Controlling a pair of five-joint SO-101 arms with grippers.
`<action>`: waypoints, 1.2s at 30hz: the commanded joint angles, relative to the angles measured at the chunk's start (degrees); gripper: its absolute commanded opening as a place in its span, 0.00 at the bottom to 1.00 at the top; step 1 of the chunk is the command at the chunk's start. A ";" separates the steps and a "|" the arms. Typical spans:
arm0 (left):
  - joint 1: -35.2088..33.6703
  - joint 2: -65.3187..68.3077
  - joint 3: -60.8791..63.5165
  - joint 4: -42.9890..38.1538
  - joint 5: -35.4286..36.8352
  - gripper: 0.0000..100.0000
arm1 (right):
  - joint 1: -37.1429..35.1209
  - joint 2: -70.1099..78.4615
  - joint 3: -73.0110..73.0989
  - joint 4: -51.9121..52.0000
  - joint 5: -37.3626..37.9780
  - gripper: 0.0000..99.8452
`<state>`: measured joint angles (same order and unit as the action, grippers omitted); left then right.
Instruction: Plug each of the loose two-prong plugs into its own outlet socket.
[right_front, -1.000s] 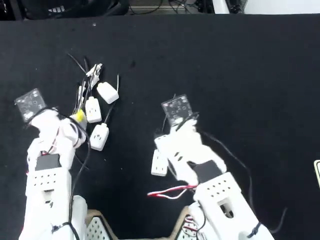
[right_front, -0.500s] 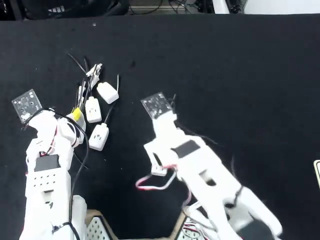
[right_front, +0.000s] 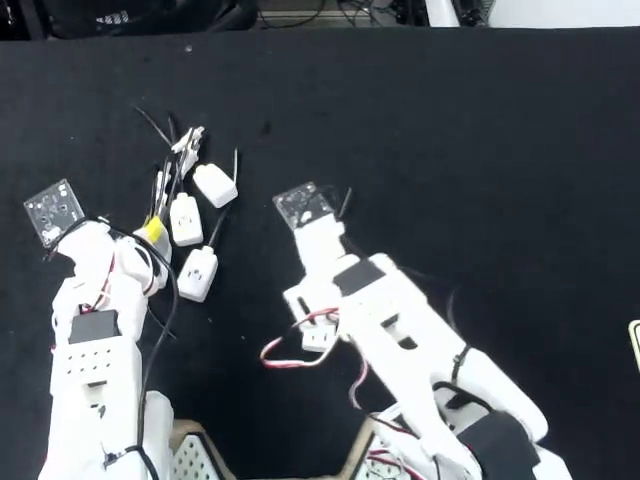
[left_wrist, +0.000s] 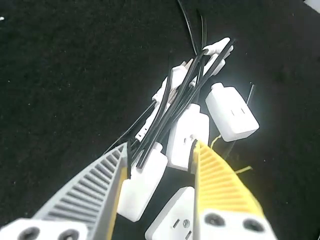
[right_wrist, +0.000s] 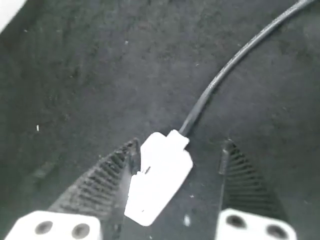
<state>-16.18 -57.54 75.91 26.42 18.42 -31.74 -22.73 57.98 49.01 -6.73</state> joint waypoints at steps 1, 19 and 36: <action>-0.04 -1.05 -0.48 -1.05 0.44 0.21 | -0.53 3.21 0.22 -4.75 -4.31 0.24; -0.31 -1.14 -0.48 -1.05 0.26 0.21 | 0.35 18.77 -20.88 15.74 13.36 0.01; -4.00 -1.32 -0.48 -1.05 0.62 0.21 | -0.97 13.05 -24.40 15.65 48.44 0.20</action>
<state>-18.64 -57.54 75.91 26.42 18.42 -32.26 -6.64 36.26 64.92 50.07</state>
